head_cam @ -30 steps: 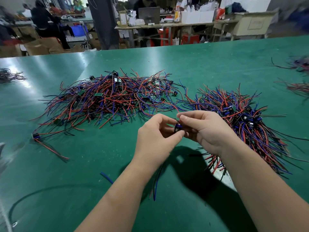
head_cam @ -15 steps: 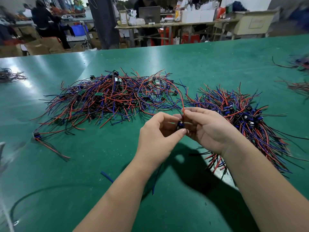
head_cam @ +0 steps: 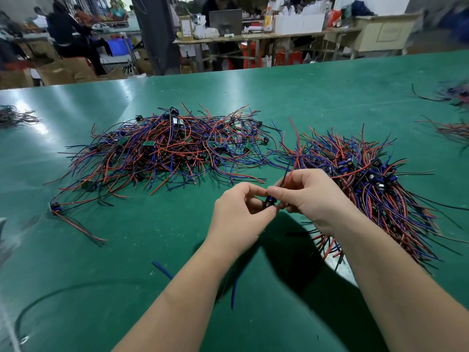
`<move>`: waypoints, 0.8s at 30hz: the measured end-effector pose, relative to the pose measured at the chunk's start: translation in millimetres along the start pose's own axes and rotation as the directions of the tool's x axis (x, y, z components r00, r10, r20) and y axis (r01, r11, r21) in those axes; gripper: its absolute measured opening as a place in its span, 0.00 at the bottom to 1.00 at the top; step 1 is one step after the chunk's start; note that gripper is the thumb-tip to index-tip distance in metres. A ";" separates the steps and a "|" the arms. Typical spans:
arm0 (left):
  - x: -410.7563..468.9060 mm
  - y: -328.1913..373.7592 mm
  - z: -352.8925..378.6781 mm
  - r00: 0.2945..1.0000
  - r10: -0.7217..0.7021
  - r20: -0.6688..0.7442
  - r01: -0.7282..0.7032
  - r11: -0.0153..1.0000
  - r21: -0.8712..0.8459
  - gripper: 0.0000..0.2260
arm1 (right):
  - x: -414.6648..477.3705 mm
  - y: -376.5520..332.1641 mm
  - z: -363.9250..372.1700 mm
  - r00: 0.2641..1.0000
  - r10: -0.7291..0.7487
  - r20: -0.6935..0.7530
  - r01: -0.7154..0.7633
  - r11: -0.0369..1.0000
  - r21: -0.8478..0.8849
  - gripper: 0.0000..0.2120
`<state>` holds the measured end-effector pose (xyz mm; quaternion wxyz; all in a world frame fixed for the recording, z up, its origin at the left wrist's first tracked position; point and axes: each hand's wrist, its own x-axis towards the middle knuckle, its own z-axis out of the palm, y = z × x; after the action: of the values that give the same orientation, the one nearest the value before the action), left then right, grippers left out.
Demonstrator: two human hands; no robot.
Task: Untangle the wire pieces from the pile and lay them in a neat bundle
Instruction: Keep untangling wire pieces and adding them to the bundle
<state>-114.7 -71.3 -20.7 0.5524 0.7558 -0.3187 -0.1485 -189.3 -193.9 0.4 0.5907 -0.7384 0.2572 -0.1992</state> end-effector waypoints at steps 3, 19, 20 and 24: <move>0.3 0.8 0.6 0.999 -0.039 0.004 0.039 0.998 -0.039 0.12 | -0.9 -2.3 -2.4 0.999 0.004 -0.033 -0.002 0.998 0.059 0.08; -5.9 14.4 -14.1 0.851 -0.103 0.515 0.197 0.972 -0.131 0.07 | 0.7 -24.1 -40.1 0.965 0.104 -0.242 0.051 0.828 0.559 0.04; -5.9 13.7 -16.0 0.837 -0.119 0.534 0.209 0.972 -0.110 0.07 | -0.2 -24.6 -38.6 0.968 0.102 -0.231 0.046 0.829 0.558 0.04; -2.9 9.6 -22.4 0.819 -0.190 0.542 0.261 0.964 -0.057 0.07 | -3.8 -29.5 -35.2 0.962 0.105 -0.252 0.061 0.817 0.573 0.04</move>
<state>-107.0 -54.7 -4.4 0.4684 0.6801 -0.3569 -0.4366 -209.0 -213.6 37.1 0.7474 -0.4878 0.2718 -0.3600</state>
